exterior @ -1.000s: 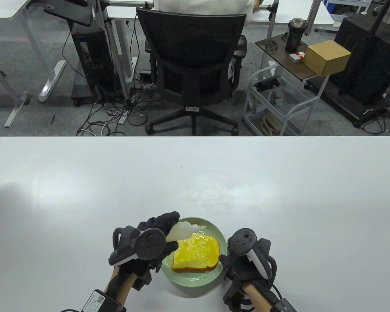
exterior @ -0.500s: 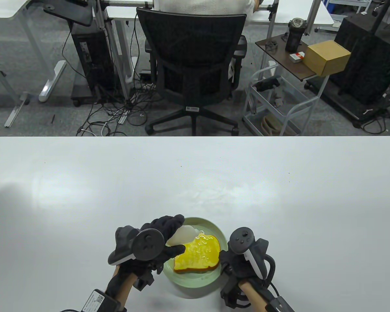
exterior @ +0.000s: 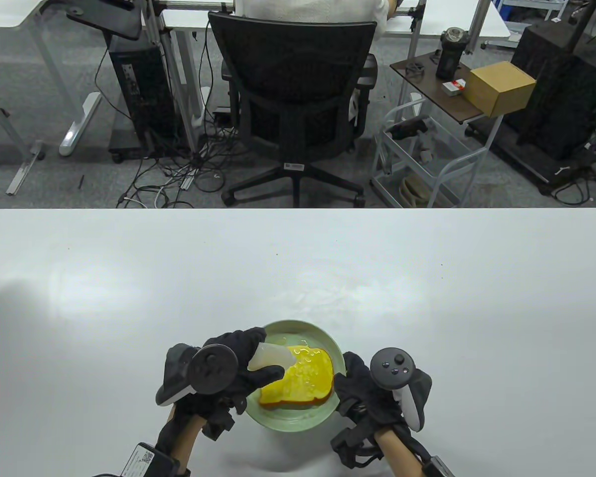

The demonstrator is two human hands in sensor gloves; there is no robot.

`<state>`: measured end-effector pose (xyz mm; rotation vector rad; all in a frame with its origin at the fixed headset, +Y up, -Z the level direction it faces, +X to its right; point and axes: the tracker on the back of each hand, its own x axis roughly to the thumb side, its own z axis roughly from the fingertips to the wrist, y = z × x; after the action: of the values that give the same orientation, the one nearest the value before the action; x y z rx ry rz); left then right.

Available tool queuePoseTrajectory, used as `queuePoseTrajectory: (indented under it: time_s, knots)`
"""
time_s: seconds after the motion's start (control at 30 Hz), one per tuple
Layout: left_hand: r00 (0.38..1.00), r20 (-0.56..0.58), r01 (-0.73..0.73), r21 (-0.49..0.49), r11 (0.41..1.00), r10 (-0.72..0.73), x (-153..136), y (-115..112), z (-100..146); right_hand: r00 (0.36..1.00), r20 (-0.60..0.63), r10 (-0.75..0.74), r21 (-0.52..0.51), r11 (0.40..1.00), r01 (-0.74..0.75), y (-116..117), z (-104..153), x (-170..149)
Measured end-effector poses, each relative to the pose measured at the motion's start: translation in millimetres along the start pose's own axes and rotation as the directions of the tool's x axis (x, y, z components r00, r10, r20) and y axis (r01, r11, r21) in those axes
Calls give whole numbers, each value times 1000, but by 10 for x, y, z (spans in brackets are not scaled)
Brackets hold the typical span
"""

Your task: Squeeze honey bottle to draw zigzag on toast

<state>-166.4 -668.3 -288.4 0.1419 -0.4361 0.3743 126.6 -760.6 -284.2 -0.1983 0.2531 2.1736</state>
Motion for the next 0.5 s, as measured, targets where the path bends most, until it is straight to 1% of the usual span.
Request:
queuePoseTrajectory:
  time_s: [0.07, 0.13, 0.37, 0.5]
  knots:
    - [1000, -9, -15, 37, 999, 15, -24, 15, 9, 999, 0, -52, 1, 999, 52, 19, 23, 4]
    - [999, -14, -37, 59, 998, 38, -38, 21, 17, 999, 16, -33, -8, 999, 34, 33, 47, 4]
    - [1000, -20, -17, 76, 997, 18, -35, 23, 23, 997, 55, 51, -43, 998, -49, 92, 105, -26]
    - [1000, -10, -8, 87, 996, 9, -17, 7, 24, 996, 67, 50, -69, 997, -46, 84, 135, -30]
